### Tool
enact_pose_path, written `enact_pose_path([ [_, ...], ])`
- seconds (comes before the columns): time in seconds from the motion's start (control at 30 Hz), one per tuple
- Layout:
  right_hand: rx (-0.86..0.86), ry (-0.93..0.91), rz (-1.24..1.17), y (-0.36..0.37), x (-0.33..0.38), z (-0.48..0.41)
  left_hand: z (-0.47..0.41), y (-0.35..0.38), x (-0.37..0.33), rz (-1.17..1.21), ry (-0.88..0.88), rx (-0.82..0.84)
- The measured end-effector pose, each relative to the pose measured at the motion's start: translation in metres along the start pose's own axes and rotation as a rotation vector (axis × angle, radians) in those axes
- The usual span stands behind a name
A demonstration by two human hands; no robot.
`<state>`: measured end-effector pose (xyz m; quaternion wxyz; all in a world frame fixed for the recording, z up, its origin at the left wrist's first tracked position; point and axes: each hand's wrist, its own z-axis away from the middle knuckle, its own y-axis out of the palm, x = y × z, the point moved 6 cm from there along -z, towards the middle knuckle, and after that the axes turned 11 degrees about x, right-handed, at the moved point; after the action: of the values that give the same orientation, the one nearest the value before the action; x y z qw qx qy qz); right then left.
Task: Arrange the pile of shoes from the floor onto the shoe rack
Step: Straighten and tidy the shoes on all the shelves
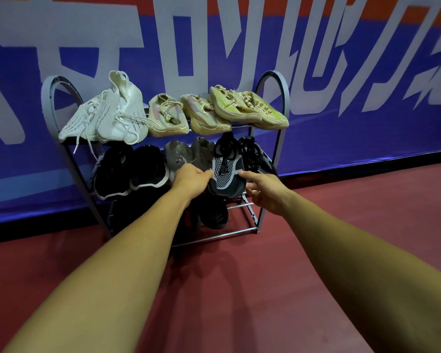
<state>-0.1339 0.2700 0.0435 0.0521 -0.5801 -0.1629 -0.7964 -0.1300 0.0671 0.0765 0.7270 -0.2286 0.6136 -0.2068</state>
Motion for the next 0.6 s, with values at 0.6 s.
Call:
enact_pose_path([
  [0.6,-0.125,-0.120,0.053,-0.044,-0.004,-0.012,-0.017,0.047,-0.033,0.220,0.141,0.164],
])
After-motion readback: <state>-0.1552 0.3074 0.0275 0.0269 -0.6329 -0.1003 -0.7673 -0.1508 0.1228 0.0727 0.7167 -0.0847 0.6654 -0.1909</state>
